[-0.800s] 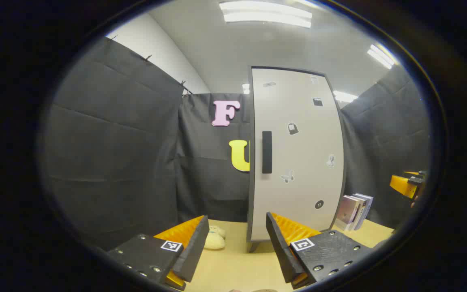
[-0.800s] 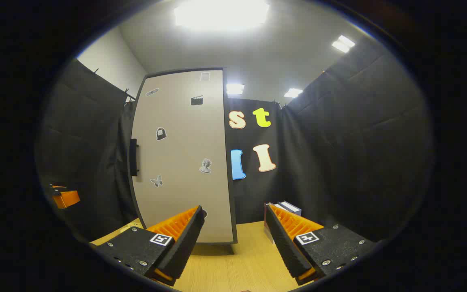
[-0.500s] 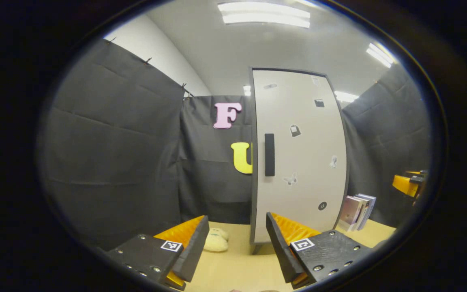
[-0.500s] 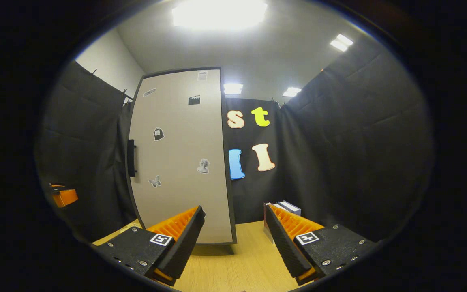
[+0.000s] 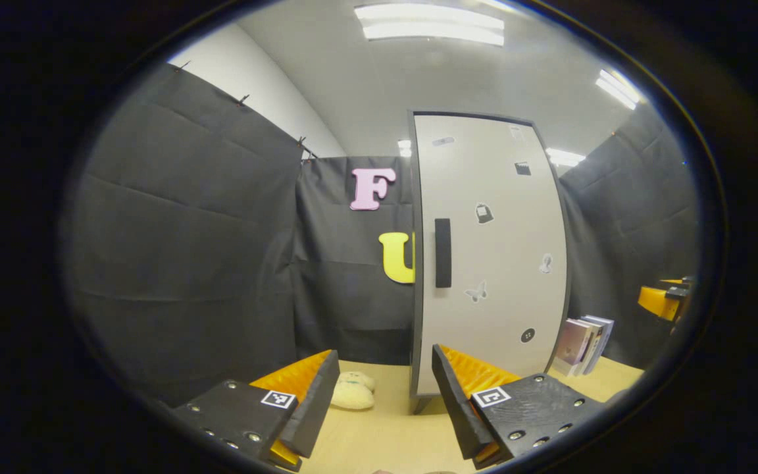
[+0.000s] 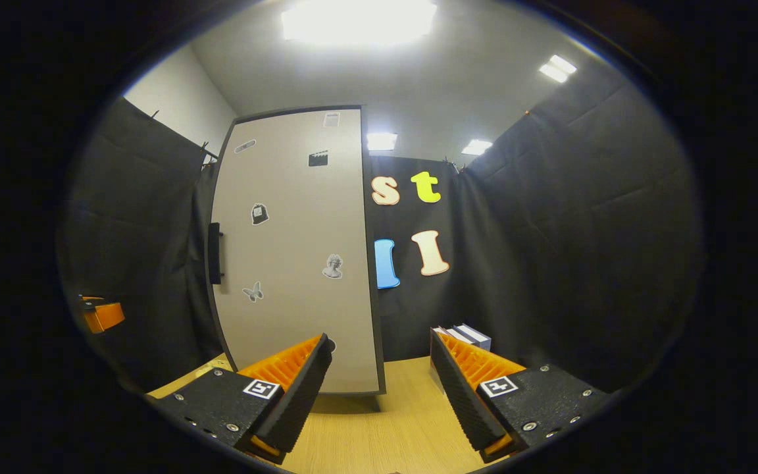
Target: Open the cabinet door with the right hand, grasp the bottle in the cabinet with the left hand and place it on the coaster, then close the cabinet door with the right hand.
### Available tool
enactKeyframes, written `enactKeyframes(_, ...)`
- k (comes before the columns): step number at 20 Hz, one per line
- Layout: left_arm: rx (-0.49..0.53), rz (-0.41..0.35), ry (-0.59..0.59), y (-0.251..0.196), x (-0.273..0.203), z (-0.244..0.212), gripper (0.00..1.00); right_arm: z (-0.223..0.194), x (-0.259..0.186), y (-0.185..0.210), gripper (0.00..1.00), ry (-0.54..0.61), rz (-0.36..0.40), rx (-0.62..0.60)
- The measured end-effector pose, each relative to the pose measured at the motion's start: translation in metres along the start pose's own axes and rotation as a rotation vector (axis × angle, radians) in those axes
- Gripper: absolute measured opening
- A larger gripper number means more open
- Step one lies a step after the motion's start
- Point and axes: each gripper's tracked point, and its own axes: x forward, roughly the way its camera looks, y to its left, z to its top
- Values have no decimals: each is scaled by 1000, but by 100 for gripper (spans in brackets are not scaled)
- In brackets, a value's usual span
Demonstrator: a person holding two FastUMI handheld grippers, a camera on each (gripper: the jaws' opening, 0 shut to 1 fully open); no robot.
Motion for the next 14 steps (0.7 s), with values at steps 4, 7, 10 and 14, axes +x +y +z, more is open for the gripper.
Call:
enactKeyframes(4,14,14,-9,9,-4,4,82,4,3,4,94,3,6,1)
enactKeyframes(7,18,26,-17,18,-10,7,82,9,10,15,94,10,31,3)
enactKeyframes(10,16,39,-16,29,-18,6,87,18,21,35,94,4,69,3)
enactKeyframes(14,32,63,-17,47,-30,6,87,30,37,67,94,-13,125,1)
